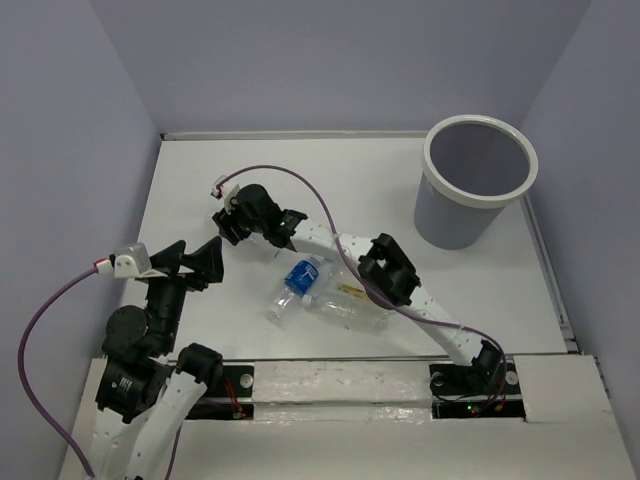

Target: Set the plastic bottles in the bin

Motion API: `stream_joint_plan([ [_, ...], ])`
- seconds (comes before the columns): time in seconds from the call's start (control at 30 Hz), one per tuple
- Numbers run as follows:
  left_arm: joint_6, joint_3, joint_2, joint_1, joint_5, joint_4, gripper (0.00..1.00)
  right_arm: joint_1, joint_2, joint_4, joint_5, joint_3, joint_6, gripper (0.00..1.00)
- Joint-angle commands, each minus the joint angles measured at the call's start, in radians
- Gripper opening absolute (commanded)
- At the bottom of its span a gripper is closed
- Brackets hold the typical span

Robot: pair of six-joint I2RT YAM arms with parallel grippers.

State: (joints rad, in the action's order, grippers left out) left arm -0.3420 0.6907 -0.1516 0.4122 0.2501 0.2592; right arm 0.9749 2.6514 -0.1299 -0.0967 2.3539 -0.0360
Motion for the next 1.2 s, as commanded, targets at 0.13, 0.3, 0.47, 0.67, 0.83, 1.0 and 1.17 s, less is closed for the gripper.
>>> stream_joint_plan([
  [0.13, 0.006, 0.026, -0.031, -0.016, -0.021, -0.052, 0.99, -0.050, -0.263, 0.343, 0.091, -0.057, 0.096, 0.37],
  [0.3, 0.011, 0.013, -0.043, -0.018, -0.073, -0.069, 0.99, -0.122, -0.568, 0.567, 0.161, -0.408, 0.113, 0.37],
  [0.47, 0.003, -0.008, -0.088, -0.019, -0.164, -0.087, 0.99, -0.275, -0.959, 0.627, 0.230, -0.701, 0.111, 0.36],
  [0.67, -0.002, -0.013, -0.241, -0.021, -0.305, -0.097, 0.99, -0.562, -1.261, 0.609, 0.256, -0.950, 0.104, 0.36],
  [0.83, -0.029, 0.007, -0.437, -0.019, -0.388, -0.075, 0.99, -0.770, -1.358, 0.608, 0.238, -1.071, 0.137, 0.36],
  [1.0, -0.023, 0.033, -0.641, -0.019, -0.451, -0.015, 0.99, -0.967, -1.371, 0.615, 0.135, -1.194, 0.303, 0.37],
  [1.17, -0.014, 0.064, -0.752, -0.010, -0.515, 0.011, 0.99, -0.992, -1.389, 0.635, 0.118, -1.260, 0.315, 0.40],
])
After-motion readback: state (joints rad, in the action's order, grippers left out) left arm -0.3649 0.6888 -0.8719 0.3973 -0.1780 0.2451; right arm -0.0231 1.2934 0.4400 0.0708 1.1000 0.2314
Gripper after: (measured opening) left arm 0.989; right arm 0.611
